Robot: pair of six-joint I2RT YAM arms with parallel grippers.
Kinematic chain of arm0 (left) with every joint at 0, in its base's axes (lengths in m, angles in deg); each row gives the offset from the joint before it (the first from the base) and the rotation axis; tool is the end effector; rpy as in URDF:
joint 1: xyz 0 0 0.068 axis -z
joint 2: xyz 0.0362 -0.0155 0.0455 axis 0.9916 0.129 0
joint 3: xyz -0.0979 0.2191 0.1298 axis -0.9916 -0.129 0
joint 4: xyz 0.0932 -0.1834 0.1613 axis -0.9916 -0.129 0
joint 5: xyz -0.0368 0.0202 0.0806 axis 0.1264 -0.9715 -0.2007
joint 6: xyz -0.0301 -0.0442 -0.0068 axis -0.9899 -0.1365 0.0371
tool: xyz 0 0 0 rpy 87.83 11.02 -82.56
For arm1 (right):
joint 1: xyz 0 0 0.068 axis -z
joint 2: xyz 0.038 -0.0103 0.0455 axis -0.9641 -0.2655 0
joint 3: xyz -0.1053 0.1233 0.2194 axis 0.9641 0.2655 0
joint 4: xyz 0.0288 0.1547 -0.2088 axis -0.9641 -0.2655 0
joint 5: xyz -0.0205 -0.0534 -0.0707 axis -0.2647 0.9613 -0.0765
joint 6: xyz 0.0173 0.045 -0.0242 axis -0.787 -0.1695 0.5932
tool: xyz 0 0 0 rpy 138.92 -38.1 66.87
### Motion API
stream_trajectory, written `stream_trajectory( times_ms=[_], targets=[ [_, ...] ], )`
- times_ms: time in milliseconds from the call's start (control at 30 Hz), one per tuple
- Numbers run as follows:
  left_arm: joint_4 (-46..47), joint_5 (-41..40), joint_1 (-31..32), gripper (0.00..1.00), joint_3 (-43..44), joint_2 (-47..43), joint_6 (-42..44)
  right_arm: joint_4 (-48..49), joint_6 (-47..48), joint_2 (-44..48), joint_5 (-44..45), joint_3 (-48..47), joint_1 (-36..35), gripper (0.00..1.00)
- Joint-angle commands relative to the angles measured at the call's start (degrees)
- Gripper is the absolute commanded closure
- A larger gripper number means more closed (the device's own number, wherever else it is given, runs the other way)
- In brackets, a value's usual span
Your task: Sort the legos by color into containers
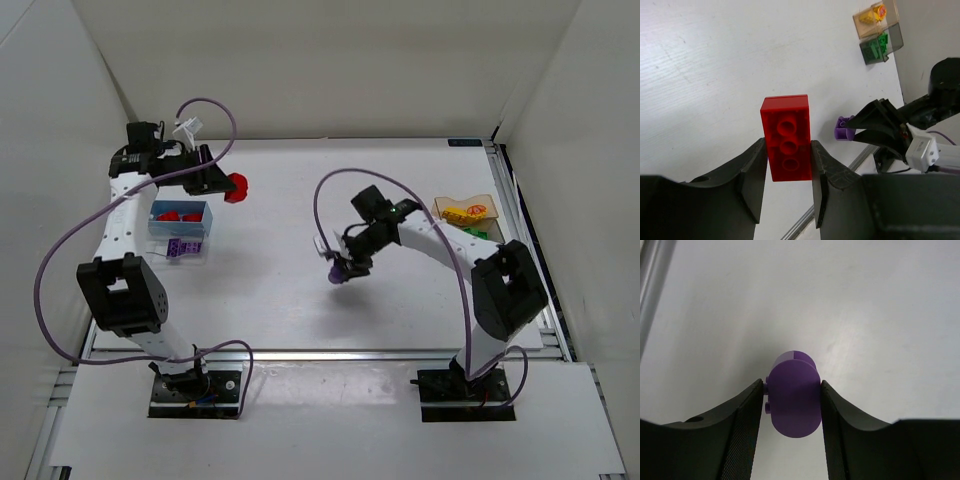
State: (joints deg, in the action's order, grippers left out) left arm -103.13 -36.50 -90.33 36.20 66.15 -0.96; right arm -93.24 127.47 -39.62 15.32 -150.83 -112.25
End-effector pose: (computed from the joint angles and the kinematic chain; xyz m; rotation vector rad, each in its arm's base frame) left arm 0.3505 0.0196 0.3407 0.1863 2.2995 -1.0469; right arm 0.2490 0.2199 0.2254 -2.1407 1.3002 0.6801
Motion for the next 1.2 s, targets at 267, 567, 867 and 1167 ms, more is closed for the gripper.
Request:
stream_trajectory(
  times_ms=[267, 567, 867, 1167],
  targets=[
    [10.3, -11.0, -3.0, 0.79, 2.7, -15.7, -10.8, 19.8, -45.5, -14.7, -11.7, -26.5, 0.3, 0.99],
    [15.1, -12.0, -7.9, 0.81, 0.7, -18.3, -16.5, 43.4, -81.7, -37.3, -8.4, -55.4, -6.2, 1.00],
    [16.2, -9.1, -12.9, 0.82, -1.3, -19.1, -20.3, 60.2, -91.9, -49.0, 1.7, -65.2, -12.4, 1.00],
    [15.6, -7.8, -13.7, 0.83, -2.1, -19.9, -19.5, 66.6, -94.0, -55.7, 6.6, -69.5, -15.5, 1.00]
  ],
)
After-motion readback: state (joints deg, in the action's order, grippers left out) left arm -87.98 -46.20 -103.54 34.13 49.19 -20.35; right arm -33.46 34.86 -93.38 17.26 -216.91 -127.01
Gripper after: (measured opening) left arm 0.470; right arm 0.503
